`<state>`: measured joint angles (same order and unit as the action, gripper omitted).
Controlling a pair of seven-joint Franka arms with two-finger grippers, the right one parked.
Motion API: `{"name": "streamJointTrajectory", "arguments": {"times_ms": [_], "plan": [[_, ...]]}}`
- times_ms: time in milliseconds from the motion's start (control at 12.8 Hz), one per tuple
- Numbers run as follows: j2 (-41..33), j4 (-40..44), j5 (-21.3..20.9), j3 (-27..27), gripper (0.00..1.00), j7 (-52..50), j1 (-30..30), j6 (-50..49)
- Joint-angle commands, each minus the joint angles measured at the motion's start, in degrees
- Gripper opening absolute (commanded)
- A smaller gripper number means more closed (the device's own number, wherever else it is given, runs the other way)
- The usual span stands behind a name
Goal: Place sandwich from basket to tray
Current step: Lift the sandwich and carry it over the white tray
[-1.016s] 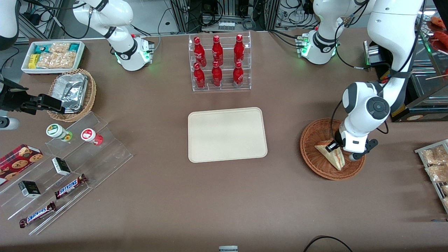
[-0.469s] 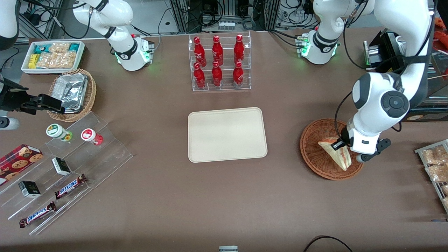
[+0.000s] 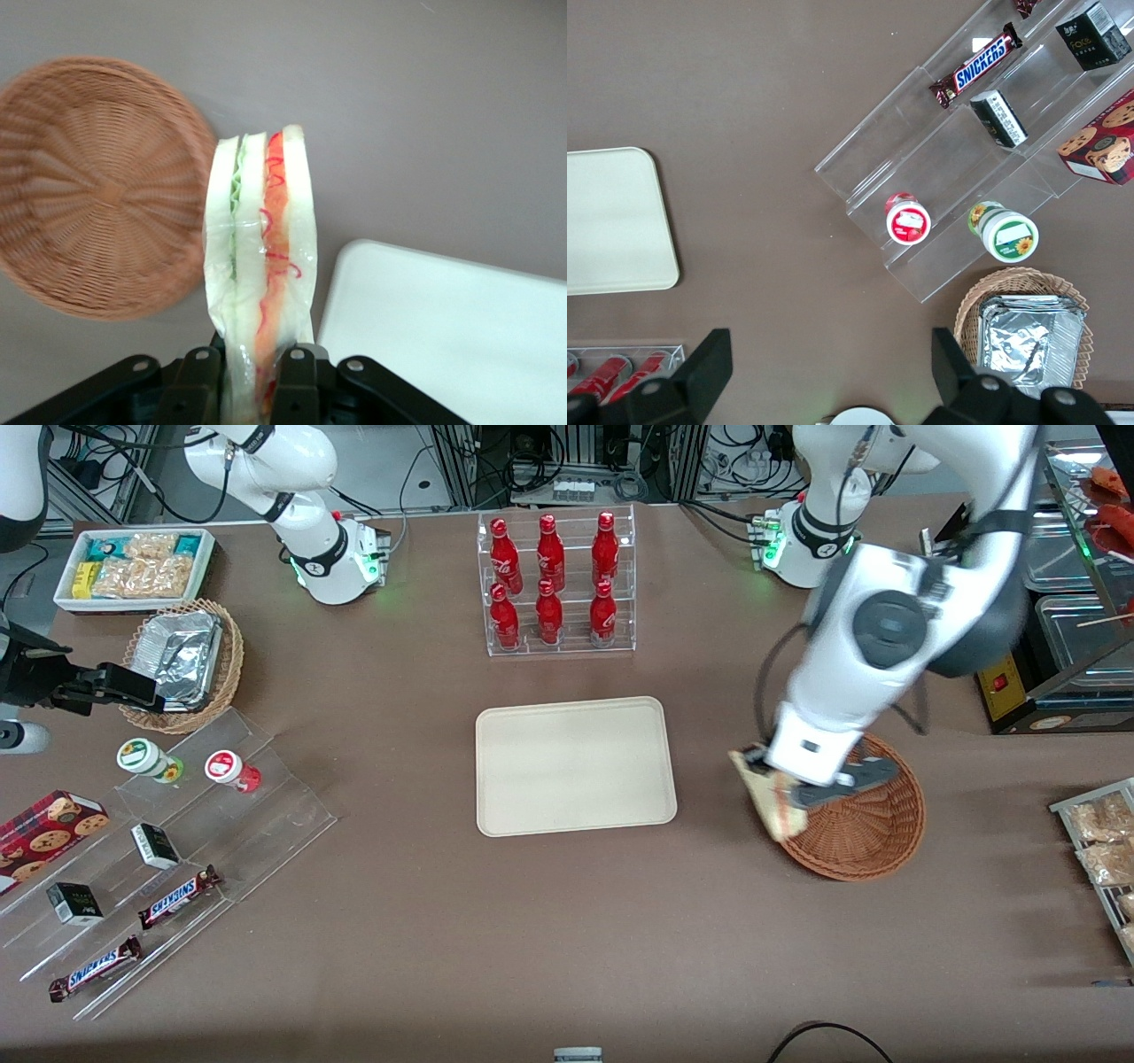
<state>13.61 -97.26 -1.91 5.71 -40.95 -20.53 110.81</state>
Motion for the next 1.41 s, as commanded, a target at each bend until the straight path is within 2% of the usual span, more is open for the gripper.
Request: {"name": "streamJointTrajectory", "arguments": {"times_ms": [0, 469, 1094, 1328], "plan": [[3.95, 3.83, -0.64, -0.70, 0.21, -0.63, -6.43, -1.12], [15.90, 11.12, -0.20, -0.79, 0.22, -4.14, -17.86, 1.07], [23.12, 11.31, -0.12, -0.70, 0.22, -5.90, -23.24, 9.15], [24.88, 11.22, -0.11, -0.70, 0.23, -11.15, -23.59, 10.65]]}}
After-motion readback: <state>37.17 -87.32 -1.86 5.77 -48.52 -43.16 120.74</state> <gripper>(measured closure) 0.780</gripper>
